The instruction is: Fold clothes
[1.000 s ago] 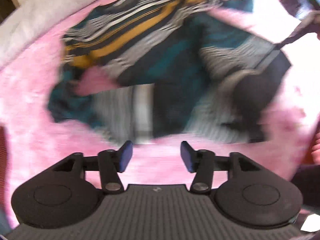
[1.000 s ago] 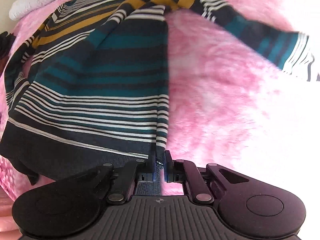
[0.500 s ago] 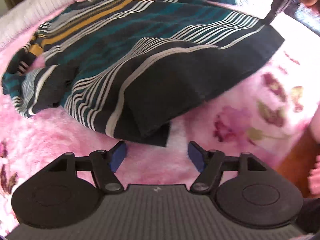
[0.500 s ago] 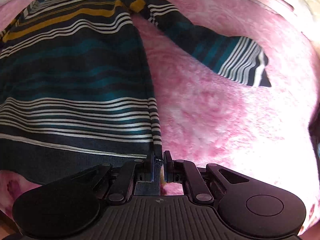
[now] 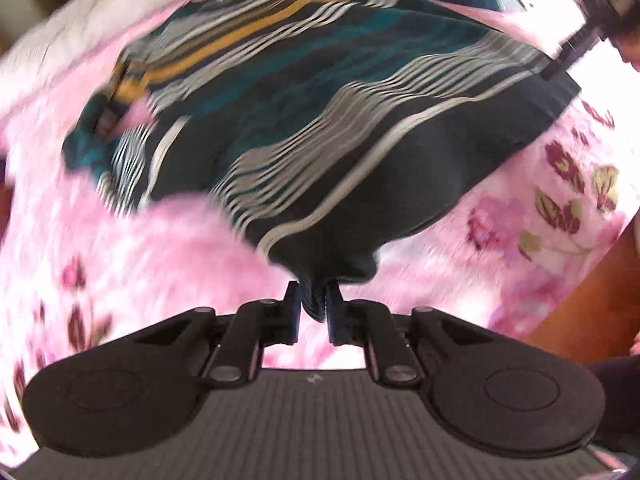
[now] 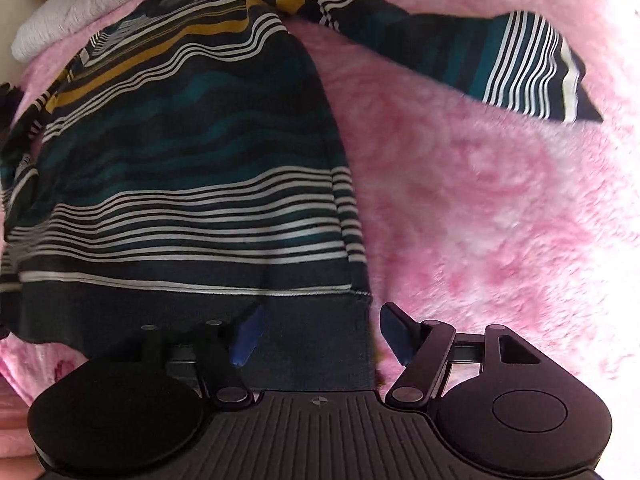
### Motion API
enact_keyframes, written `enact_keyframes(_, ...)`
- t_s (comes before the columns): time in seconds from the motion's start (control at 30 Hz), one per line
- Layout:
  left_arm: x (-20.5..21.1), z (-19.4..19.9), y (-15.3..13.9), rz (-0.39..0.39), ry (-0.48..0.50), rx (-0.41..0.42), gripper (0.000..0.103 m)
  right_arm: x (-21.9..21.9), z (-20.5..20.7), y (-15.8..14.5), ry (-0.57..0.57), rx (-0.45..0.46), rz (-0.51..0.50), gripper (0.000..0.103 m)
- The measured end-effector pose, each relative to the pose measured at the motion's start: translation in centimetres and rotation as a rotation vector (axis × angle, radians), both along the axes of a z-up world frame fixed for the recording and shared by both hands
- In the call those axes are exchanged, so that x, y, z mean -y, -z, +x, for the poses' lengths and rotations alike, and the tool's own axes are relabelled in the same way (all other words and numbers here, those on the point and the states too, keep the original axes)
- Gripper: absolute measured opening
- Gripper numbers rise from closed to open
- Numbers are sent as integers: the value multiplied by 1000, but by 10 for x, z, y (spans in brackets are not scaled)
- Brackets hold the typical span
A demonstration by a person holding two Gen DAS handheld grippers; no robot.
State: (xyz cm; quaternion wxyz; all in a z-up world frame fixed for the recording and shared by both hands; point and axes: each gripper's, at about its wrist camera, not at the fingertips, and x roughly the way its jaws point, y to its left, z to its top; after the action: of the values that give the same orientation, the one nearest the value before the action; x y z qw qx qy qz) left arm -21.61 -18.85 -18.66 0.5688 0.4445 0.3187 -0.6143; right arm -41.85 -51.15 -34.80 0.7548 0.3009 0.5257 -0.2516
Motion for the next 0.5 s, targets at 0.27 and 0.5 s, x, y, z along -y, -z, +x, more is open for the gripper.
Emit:
enact_keyframes(0.27,12,63,1,-5,-360,-394,56,1,-9,1,-48,-60,5,3)
enact_keyframes(0.5,47,60,30,116,-358,-363,11,-2,3,1,-147,-148,-45,2)
